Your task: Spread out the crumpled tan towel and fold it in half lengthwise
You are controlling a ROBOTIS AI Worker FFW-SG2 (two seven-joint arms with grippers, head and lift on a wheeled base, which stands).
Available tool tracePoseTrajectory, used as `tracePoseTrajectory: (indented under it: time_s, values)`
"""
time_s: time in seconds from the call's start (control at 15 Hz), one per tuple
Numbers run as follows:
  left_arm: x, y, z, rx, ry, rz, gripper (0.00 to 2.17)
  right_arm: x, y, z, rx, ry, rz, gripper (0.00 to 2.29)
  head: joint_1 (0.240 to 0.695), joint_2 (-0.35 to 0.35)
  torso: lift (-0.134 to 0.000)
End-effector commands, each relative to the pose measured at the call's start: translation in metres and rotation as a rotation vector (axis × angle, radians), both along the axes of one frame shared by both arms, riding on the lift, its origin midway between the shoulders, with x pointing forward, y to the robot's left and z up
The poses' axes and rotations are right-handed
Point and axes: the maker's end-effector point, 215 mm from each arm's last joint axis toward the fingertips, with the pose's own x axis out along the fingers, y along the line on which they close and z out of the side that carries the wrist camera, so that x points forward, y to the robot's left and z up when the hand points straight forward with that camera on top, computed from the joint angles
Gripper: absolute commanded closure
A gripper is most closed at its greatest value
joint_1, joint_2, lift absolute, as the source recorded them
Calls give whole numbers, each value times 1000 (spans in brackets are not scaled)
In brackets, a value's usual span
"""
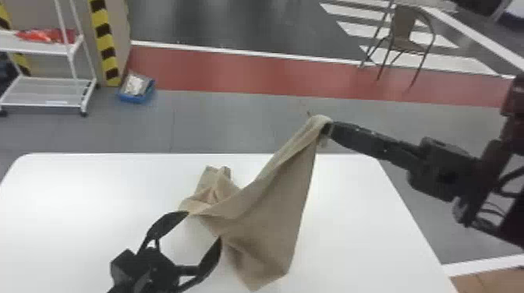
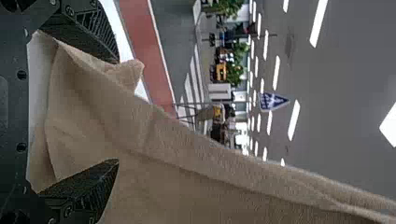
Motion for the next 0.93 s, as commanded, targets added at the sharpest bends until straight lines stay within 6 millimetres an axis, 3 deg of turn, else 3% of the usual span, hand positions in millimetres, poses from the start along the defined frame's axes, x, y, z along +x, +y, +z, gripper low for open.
tracePoseTrajectory:
  time_s: [0.0,0.13,0.27,0.4,0.47,0.53,0.6,0.73,0.87]
  values:
    - [-13,-18,0,49,-35,-82,140,-13,17,5,12,-14,57,1318,695,-254,0]
    - [-14,-27,2,60,-47,-104,147,-27,28,13,36,-33,119,1318,695,-263,0]
    - [-12,-32,6,62,-56,-114,302,-35,32,14,52,-35,155,1318,695,-266,0]
    - [-12,-35,5,86,-68,-118,903,-48,36,23,85,-52,214,1318,695,-269,0]
    - [-9,-35,7,87,-75,-98,1372,-52,34,27,101,-59,222,1318,695,-270,0]
    - [-2,-29,4,91,-66,-57,1986,-53,30,28,108,-64,216,1318,695,-270,0]
    - [2,-23,5,91,-70,-25,2142,-51,25,31,103,-77,201,1318,695,-269,0]
    - [4,-3,7,85,-76,15,2142,-45,8,34,101,-91,157,1318,695,-265,0]
    - [4,6,23,72,-108,20,2142,-40,-4,34,103,-99,131,1318,695,-264,0]
